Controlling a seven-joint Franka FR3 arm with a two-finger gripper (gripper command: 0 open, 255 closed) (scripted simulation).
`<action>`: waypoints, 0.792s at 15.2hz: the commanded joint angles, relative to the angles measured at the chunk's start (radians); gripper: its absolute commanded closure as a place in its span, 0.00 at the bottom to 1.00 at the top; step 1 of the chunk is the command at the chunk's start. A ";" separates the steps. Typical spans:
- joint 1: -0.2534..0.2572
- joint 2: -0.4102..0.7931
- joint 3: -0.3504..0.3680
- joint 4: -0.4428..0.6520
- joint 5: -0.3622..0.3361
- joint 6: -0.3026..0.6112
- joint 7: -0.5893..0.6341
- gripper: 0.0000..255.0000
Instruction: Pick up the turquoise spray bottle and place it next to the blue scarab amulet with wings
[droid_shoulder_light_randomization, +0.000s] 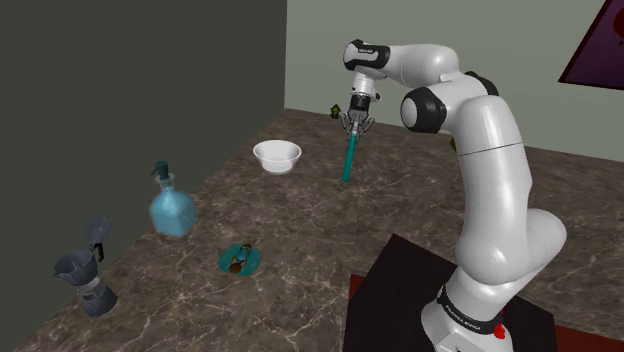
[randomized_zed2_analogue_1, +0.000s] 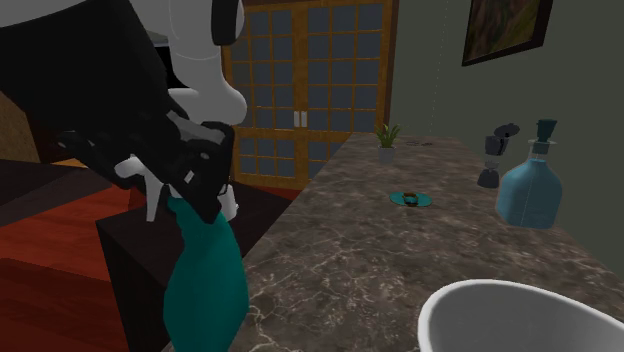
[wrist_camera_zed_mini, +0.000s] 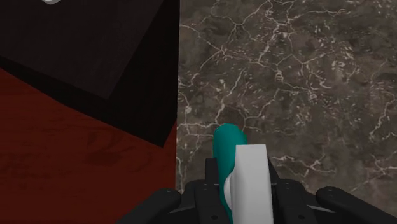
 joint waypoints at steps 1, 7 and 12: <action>0.021 -0.044 -0.002 -0.049 -0.005 0.005 0.010 1.00; 0.137 -0.278 -0.001 -0.330 -0.033 0.077 0.082 1.00; 0.214 -0.438 0.019 -0.485 -0.045 0.106 0.169 1.00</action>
